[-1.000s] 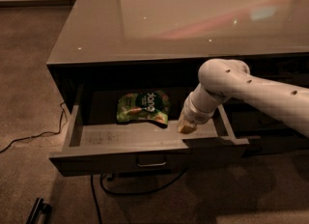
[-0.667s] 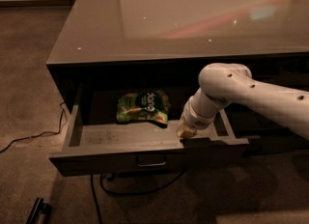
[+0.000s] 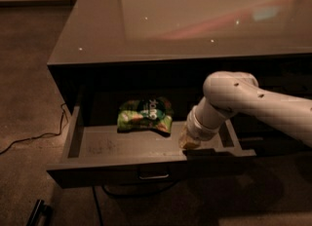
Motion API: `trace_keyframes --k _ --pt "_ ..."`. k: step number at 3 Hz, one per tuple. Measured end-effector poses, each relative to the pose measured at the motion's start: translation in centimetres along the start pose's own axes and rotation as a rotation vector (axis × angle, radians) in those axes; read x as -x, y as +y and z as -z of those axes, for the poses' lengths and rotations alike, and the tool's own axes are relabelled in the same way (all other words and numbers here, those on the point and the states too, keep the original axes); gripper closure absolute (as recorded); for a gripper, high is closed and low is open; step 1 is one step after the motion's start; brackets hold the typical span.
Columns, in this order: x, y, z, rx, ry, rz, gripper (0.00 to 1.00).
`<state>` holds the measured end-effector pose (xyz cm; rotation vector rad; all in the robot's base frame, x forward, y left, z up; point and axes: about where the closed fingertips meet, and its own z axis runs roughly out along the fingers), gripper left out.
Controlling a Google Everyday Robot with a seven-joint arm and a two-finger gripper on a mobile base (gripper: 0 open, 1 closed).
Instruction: Open top drawer
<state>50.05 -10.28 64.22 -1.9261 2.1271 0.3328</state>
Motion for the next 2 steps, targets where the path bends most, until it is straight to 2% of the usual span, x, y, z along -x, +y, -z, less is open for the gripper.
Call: trace_keyframes --k 1,2 --pt "0.0 0.0 0.0 0.0 0.0 0.0 0.81" --pt "0.0 0.0 0.0 0.0 0.0 0.0 0.58"
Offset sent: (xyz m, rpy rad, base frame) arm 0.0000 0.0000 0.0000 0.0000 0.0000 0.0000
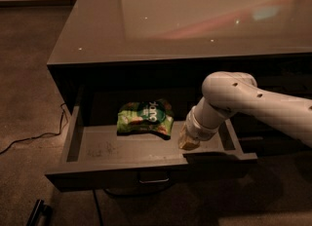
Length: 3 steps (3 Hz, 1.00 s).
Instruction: Open top drawer
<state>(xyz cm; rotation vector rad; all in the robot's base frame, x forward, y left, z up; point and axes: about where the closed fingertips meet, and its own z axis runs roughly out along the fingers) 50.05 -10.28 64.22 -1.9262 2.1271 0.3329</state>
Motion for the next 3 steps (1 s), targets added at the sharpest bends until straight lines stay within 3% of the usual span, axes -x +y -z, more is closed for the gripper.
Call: trace_keyframes --k 2,3 --pt "0.0 0.0 0.0 0.0 0.0 0.0 0.12" --pt "0.0 0.0 -0.01 0.0 0.0 0.0 0.0"
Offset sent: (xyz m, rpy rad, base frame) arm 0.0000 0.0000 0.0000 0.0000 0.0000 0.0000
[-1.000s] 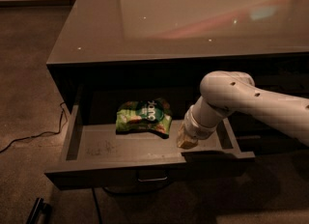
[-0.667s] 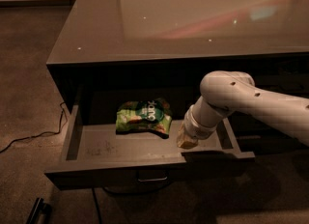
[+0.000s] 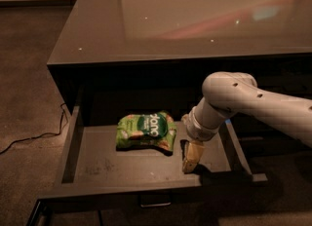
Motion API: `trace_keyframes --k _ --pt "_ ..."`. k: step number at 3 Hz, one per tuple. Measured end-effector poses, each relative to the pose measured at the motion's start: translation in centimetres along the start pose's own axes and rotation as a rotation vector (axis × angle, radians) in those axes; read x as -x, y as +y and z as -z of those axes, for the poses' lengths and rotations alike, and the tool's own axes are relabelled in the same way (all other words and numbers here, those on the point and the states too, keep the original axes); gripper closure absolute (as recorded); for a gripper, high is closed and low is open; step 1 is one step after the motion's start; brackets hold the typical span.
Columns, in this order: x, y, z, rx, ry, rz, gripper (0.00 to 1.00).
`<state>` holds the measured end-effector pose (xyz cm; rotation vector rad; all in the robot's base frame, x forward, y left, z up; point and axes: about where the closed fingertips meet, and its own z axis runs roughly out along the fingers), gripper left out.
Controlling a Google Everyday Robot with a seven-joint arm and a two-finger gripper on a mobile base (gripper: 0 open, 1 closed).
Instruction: Open top drawer
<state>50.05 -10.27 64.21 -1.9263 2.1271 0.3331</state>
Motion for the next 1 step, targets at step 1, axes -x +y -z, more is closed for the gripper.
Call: trace_keyframes --k 1 --pt "0.0 0.0 0.0 0.0 0.0 0.0 0.0"
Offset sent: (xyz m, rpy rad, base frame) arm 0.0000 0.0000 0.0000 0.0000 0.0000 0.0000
